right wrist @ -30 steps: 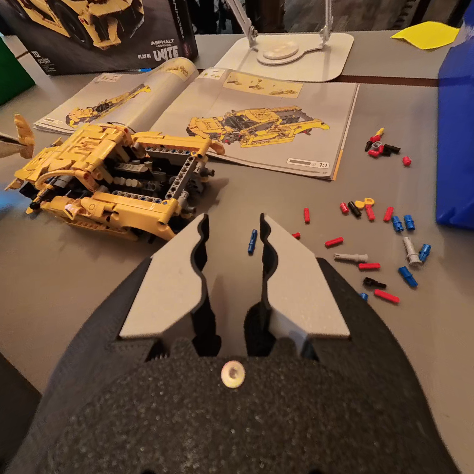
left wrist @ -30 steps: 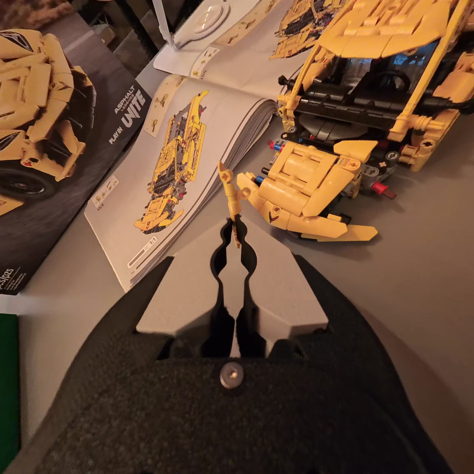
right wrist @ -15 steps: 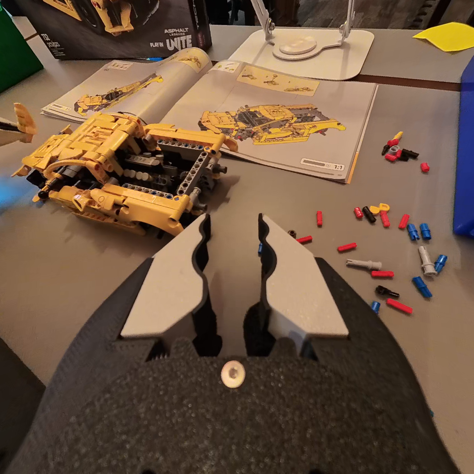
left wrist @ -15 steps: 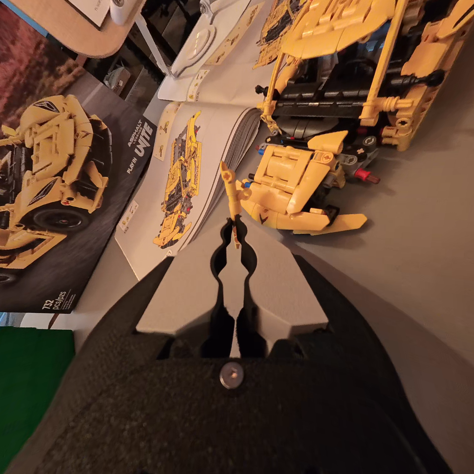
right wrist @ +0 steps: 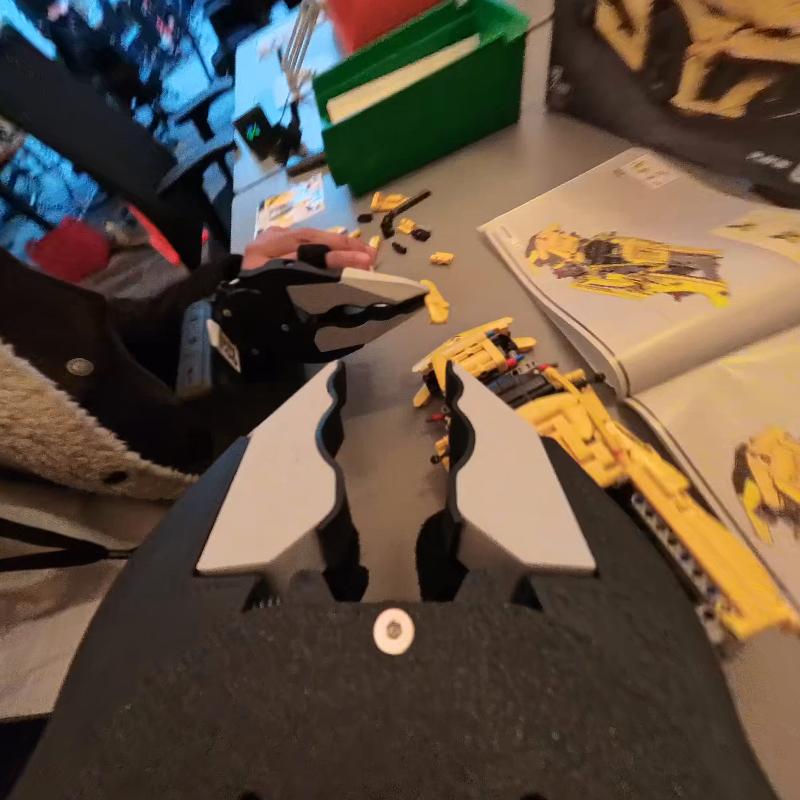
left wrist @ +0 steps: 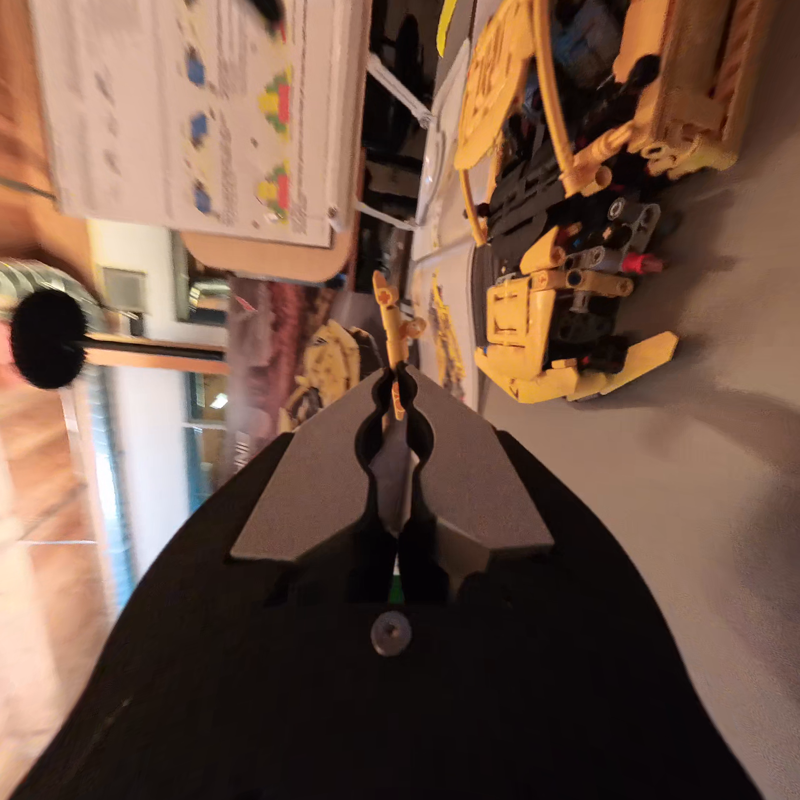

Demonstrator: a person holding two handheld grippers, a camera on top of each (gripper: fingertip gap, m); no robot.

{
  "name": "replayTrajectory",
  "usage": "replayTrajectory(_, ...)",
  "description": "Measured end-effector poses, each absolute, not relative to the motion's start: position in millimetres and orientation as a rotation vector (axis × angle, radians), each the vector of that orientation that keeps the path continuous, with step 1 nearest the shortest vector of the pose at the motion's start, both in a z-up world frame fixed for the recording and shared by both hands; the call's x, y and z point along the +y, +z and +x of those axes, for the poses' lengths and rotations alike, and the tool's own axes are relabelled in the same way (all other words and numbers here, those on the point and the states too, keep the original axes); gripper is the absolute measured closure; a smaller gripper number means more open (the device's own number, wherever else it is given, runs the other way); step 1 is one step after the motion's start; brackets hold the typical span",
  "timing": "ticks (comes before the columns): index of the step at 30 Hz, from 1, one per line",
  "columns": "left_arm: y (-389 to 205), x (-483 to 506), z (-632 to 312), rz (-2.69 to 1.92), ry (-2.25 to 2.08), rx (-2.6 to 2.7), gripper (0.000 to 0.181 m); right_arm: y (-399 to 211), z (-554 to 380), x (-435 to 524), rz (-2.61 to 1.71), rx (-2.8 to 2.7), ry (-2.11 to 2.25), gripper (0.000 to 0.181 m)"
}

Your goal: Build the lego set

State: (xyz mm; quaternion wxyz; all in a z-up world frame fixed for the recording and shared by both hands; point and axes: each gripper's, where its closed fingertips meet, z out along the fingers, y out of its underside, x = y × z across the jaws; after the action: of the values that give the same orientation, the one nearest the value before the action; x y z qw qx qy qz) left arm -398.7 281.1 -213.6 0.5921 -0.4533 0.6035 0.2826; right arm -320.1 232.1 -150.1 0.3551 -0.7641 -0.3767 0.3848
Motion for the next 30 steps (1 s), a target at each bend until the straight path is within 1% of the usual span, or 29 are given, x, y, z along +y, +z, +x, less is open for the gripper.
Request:
replayTrajectory(3,-206.6,269.5,-391.8,-0.933,0.722,1.413,0.180,-170.9,-340.1,251.4,-2.066,-1.155,0.954,0.137)
replayTrajectory(6,-201.4,264.4,-390.0,-0.897,0.737,1.397,0.180,-191.8,-357.2,246.0,-2.146,-1.295,1.025,0.141)
replayTrajectory(7,-200.6,262.7,-389.1,-0.888,0.733,1.396,0.180,-197.2,-361.8,243.6,-2.164,-1.308,1.040,0.143)
replayTrajectory(10,-204.2,262.2,-389.0,-0.891,0.735,1.411,0.180,-200.3,-371.7,241.4,-2.135,-1.281,1.065,0.157)
replayTrajectory(12,-205.0,261.9,-389.0,-0.897,0.717,1.413,0.180,-204.8,-369.3,240.8,-2.150,-1.273,1.059,0.163)
replayTrajectory(15,-203.3,260.2,-387.7,-0.902,0.693,1.406,0.180,-211.1,-366.7,239.8,-2.163,-1.265,1.055,0.164)
replayTrajectory(17,-207.1,260.1,-386.7,-0.910,0.688,1.422,0.180,-209.6,-366.6,240.2,-2.134,-1.260,1.054,0.181)
replayTrajectory(24,-210.1,261.4,-387.9,-0.958,0.651,1.417,0.180,-208.9,-362.0,246.9,-2.094,-1.231,1.058,0.181)
replayTrajectory(25,-212.0,261.8,-387.8,-0.961,0.650,1.425,0.180,-208.8,-362.8,245.1,-2.094,-1.231,1.075,0.177)
replayTrajectory(27,-213.8,263.1,-388.1,-0.949,0.672,1.437,0.180,-211.8,-363.4,244.4,-2.126,-1.228,1.086,0.158)
replayTrajectory(28,-214.0,263.1,-387.8,-0.943,0.676,1.441,0.180,-212.3,-364.0,246.3,-2.129,-1.217,1.085,0.154)
replayTrajectory(30,-214.1,261.8,-386.3,-0.938,0.665,1.446,0.180,-212.1,-367.6,246.9,-2.130,-1.217,1.108,0.154)
